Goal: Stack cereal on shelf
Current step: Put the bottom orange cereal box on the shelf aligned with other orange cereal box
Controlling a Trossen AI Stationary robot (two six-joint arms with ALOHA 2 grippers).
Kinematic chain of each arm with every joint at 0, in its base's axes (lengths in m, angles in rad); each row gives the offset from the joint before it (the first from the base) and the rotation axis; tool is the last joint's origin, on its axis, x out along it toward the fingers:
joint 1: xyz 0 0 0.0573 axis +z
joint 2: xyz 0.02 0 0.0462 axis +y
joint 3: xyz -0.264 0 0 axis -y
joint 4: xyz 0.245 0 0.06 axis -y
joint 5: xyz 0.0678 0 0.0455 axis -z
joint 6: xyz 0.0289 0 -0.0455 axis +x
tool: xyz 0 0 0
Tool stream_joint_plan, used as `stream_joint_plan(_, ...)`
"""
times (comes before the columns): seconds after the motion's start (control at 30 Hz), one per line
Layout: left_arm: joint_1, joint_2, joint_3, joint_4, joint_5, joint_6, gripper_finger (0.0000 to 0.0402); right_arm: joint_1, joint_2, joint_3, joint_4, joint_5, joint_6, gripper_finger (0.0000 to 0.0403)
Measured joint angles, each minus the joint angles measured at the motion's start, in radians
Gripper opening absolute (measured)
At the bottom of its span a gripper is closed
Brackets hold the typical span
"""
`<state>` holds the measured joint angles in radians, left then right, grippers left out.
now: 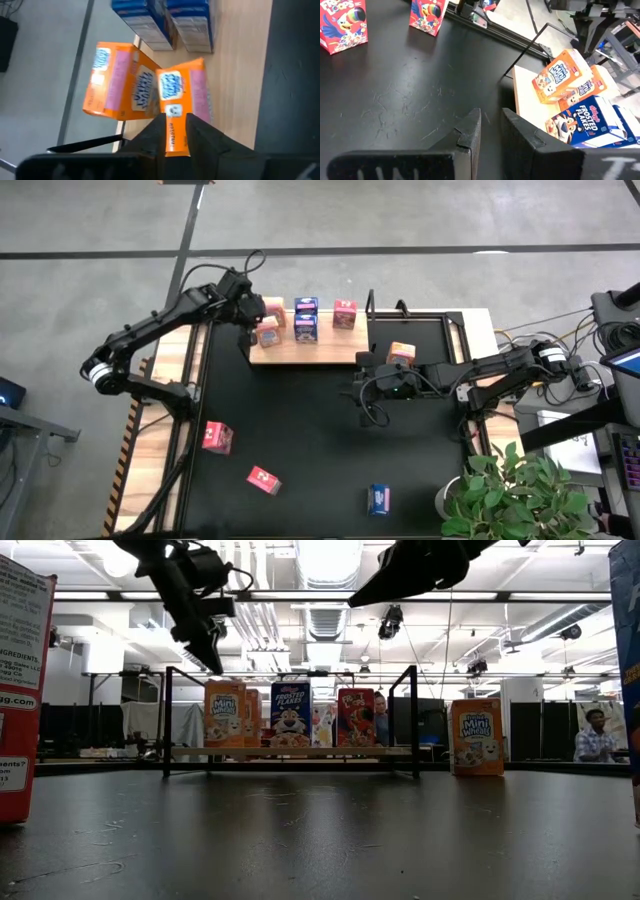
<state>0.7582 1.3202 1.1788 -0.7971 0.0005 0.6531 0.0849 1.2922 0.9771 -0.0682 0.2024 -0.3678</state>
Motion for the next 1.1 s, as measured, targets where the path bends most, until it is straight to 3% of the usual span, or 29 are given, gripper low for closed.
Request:
stream_joint_plan(0.47,0.001,0.021,-0.028,0.055,-0.018,0.071,0.0038,0.0,0.0,0.0,0.0,0.0,0.015,0.0068)
stream_joint_plan(0.67,-0.025,0.003,0.025,-0.002,-0.01,0.015,0.0038,0.0,0.0,0.0,0.0,0.0,0.009,0.0068)
stream_joint_plan(0.9,-0.079,-0.016,0.026,-0.12,0.115,-0.057,0.0038,0.0,0.0,0.0,-0.001,0.0,0.017,0.0068)
stream_joint_plan(1.1,-0.09,-0.01,-0.029,-0.076,0.068,-0.083,0.0038,0.0,0.0,0.0,-0.001,0.0,0.015,0.0068)
